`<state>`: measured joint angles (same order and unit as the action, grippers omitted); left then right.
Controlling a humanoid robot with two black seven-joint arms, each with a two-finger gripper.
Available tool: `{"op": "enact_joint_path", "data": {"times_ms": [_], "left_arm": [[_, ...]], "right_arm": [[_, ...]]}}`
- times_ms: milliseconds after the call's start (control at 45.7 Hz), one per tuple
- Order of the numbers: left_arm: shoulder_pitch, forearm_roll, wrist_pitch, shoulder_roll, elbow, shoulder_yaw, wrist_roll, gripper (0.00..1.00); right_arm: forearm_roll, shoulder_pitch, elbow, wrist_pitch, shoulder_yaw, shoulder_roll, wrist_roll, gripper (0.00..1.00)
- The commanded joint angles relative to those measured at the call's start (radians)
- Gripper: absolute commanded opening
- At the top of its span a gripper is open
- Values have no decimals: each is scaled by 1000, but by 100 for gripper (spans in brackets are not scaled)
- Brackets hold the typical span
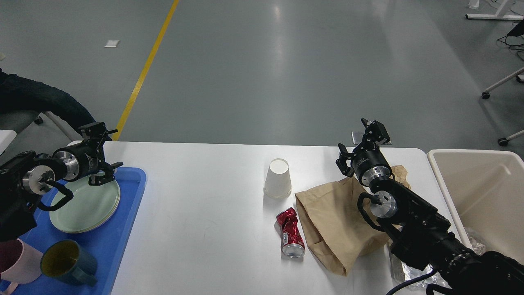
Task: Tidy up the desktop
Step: 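Release the plate and raise the left gripper above the tray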
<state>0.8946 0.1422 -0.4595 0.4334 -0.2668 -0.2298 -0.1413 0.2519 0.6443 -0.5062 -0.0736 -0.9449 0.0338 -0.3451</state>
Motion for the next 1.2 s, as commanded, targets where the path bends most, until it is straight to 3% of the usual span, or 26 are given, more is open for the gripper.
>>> {"op": "enact_joint_path", "data": {"times_ms": [0,219,350,1182], "left_arm": [[0,5,4,-4,0,-8,6,96],[-31,25,4,7,0,-317,78,96],[-51,24,4,7,0,-453,91,96],[-40,11,22,-4,0,-451,69,96]], "right_arm": [[1,0,0,0,0,0,0,100],[1,0,0,0,0,0,0,100],[1,0,0,0,0,0,0,100],[0,0,0,0,0,0,0,100]]}}
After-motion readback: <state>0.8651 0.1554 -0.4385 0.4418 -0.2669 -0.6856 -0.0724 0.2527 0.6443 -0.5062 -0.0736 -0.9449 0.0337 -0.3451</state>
